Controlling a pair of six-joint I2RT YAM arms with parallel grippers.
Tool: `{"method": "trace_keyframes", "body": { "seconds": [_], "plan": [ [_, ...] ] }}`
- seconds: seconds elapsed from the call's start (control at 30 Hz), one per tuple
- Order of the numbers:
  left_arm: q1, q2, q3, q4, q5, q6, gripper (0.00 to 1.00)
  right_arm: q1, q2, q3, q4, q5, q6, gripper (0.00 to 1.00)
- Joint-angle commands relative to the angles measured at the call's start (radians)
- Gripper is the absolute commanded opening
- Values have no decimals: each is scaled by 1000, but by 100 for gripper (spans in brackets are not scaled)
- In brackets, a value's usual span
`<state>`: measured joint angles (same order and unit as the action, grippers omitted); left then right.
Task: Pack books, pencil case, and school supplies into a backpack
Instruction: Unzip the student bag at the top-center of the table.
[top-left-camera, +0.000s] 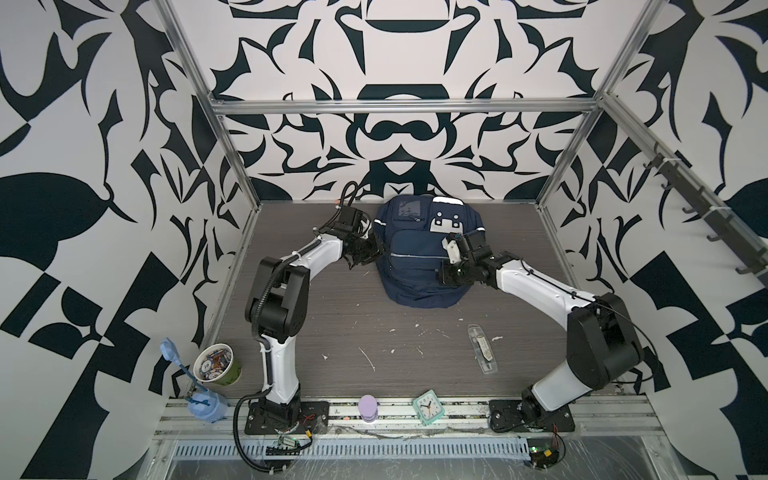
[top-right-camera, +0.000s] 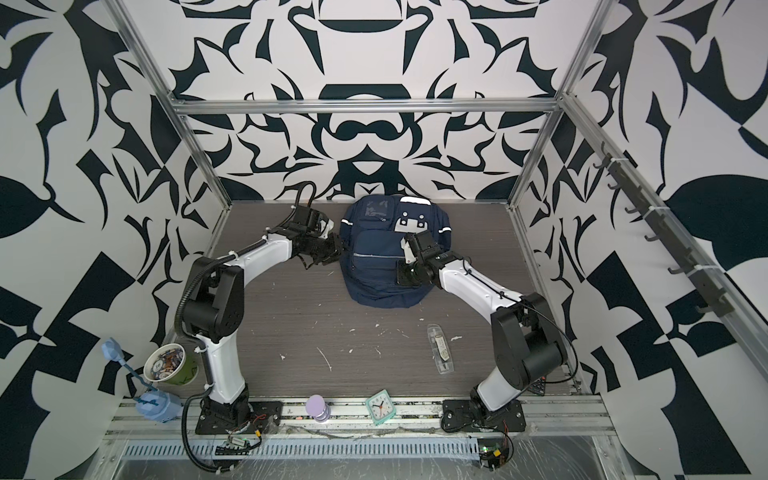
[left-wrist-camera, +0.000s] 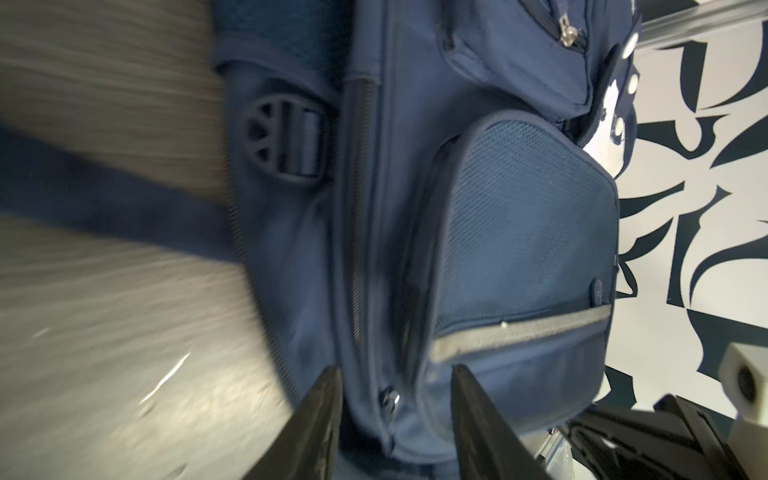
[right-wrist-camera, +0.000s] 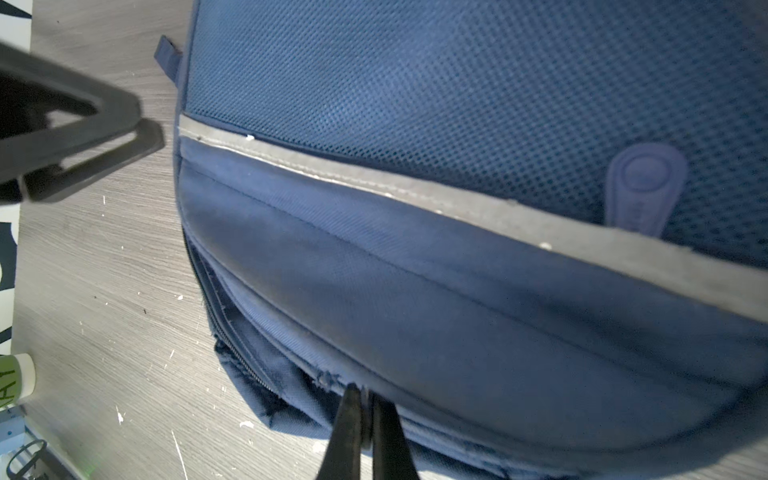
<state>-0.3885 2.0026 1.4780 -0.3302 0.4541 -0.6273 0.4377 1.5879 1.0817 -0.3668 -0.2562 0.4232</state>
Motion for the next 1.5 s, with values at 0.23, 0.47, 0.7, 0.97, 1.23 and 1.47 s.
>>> {"method": "trace_keyframes", "body": {
  "seconds": [0.23, 0.47, 0.7, 0.97, 1.23, 1.47],
  "plan": [
    [-33, 86, 80, -13, 52, 11, 41, 44, 33, 11, 23, -34, 2, 0],
    [-46, 70, 75, 2, 61, -9, 19, 138, 138, 133, 16, -30, 15, 0],
    [-50, 50, 71, 16, 64, -29, 15, 237, 303, 335, -1, -23, 28, 0],
    [5, -25, -65, 103, 58, -85, 8, 219, 362, 404, 0, -8, 43, 0],
    [59, -156, -329, 266, 19, -169, 8, 184, 383, 428, -13, -20, 24, 0],
    [60, -302, -650, 502, -72, -325, 12, 185, 427, 479, -32, -58, 5, 0]
  ]
}}
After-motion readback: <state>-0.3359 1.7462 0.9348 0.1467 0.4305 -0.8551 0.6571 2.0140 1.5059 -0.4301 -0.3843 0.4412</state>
